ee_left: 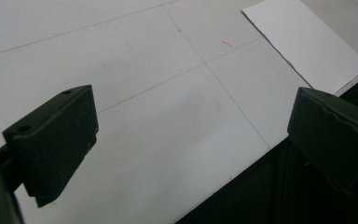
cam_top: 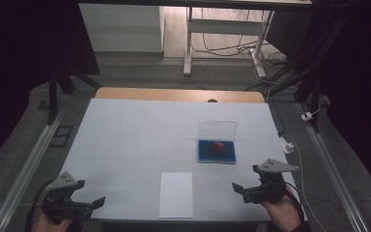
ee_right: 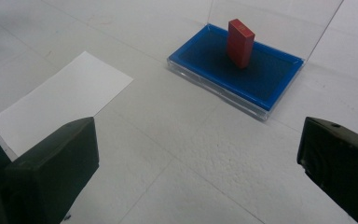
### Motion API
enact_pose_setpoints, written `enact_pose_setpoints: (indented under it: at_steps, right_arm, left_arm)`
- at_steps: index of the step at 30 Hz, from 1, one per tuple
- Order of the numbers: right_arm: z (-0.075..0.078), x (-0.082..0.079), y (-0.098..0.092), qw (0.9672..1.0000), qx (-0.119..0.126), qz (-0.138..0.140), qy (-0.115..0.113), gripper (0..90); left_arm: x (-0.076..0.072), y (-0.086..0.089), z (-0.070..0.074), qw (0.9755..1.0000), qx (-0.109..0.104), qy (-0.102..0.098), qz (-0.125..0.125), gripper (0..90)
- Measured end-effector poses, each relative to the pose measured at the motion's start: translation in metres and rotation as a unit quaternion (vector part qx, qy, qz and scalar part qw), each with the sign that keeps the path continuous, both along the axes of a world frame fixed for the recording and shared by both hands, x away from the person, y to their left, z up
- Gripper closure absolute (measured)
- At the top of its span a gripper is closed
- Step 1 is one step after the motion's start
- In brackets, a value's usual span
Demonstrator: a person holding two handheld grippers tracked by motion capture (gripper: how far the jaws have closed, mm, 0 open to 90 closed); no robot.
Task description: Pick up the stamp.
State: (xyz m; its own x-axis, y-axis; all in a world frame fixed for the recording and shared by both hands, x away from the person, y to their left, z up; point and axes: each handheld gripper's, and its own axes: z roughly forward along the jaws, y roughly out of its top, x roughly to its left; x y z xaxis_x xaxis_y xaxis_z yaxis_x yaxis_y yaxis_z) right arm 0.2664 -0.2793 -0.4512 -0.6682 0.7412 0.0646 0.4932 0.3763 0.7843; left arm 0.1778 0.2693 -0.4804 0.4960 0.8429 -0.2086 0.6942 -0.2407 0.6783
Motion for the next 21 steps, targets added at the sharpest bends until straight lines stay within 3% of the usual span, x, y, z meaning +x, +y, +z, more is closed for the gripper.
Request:
enact_pose_setpoints:
  at_steps: [4,13,21]
  right_arm:
    - [0.001,0.003,0.007,0.9999,-0.001,0.009,-0.007,0.0]
    - [-0.002,0.019,0.017,0.9997,-0.015,0.018,-0.001,0.0]
    - [-0.004,0.035,0.025,0.9995,-0.010,0.027,0.011,0.0]
  left_arm:
    - [0.000,0.000,0.000,1.0000,-0.001,0.000,0.001,2.2]
    - [0.000,0.000,0.000,1.0000,-0.001,-0.002,0.000,2.2]
    - [0.000,0.000,0.000,1.0000,-0.001,-0.001,0.000,2.2]
